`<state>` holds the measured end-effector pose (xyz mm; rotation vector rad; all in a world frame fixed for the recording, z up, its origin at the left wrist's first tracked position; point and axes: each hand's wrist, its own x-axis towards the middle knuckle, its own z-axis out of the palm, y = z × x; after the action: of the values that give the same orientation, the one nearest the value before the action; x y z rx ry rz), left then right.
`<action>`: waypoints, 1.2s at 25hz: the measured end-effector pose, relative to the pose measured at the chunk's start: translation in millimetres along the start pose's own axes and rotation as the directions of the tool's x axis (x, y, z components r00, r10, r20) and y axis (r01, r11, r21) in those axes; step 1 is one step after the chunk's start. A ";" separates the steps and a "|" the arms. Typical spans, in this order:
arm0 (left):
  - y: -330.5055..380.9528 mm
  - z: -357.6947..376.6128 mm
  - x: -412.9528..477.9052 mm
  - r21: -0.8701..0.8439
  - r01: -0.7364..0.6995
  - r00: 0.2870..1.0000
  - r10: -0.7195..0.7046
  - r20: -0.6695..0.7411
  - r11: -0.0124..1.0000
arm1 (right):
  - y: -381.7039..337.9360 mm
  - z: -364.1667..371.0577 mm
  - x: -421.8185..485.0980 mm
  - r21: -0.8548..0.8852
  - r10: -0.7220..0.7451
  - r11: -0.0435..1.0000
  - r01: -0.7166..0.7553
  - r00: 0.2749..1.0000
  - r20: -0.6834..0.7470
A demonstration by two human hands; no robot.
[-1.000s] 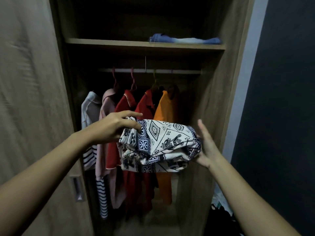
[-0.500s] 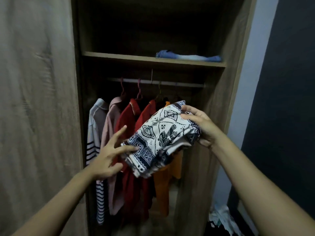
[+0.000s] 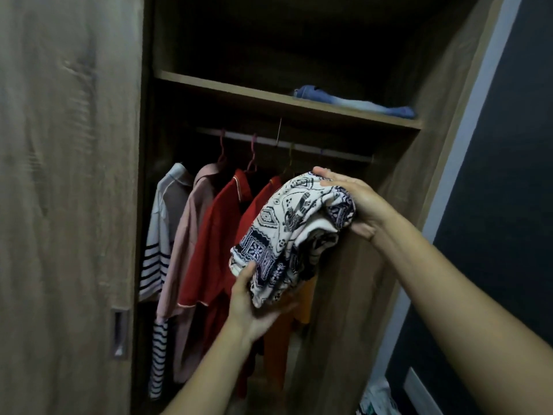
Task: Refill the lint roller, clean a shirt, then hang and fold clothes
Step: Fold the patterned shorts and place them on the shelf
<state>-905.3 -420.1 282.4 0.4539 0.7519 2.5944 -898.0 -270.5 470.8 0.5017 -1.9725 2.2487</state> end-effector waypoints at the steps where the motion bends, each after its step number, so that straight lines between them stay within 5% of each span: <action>1: 10.4 4.3 11.2 0.006 -0.014 1.000 0.014 0.013 1.000 | -6.4 -5.5 5.5 0.033 -0.021 0.999 0.022 0.999 -0.026; 4: 66.1 38.6 35.6 0.235 -0.149 0.989 0.150 0.014 0.960 | -38.0 -31.7 11.7 -0.016 -0.090 0.996 0.090 0.995 -0.030; 7: 145.0 83.5 54.4 0.555 -0.358 0.928 0.352 0.122 0.751 | -74.7 -53.4 10.6 -0.185 -0.172 0.965 0.186 0.981 0.088; 11: 228.4 165.9 87.9 0.738 -0.477 0.870 0.378 0.318 0.477 | -119.9 -64.0 32.6 -0.342 -0.319 0.888 0.306 0.948 0.022; 16: 283.1 243.5 151.2 0.838 -0.417 0.900 0.289 0.327 0.352 | -174.6 -73.9 90.0 -0.561 -0.479 0.740 0.371 0.876 -0.053; 19: 297.1 263.4 206.6 0.856 -0.365 0.919 0.290 0.267 0.367 | -203.2 -92.6 136.5 -0.840 -0.547 0.498 0.215 0.830 -0.111; 23: 284.0 277.7 260.6 0.887 -0.287 0.953 0.200 0.227 0.363 | -219.2 -113.0 183.5 -0.909 -0.544 0.416 -0.015 0.797 -0.262; 25: 276.7 276.9 282.1 0.928 -0.246 0.950 0.259 0.174 0.281 | -213.6 -119.8 199.4 -0.938 -0.544 0.334 -0.090 0.795 -0.270; 26: 274.2 276.4 288.5 0.957 -0.215 0.942 0.301 0.151 0.194 | -206.9 -122.1 204.5 -0.952 -0.520 0.270 -0.145 0.810 -0.271; 28: 276.0 274.6 294.3 0.981 -0.099 0.917 0.368 0.154 -0.165 | -192.7 -128.7 215.2 -0.960 -0.467 0.078 -0.270 0.841 -0.274; 30: 281.6 276.2 293.6 0.848 -0.098 0.856 0.391 0.338 -0.520 | -185.8 -130.5 215.3 -0.940 -0.535 -0.127 -0.318 0.819 -0.205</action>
<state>-1126.9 -383.9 719.8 0.9093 3.4547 1.1297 -1068.2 -143.6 700.6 -0.2387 -2.2868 -0.0022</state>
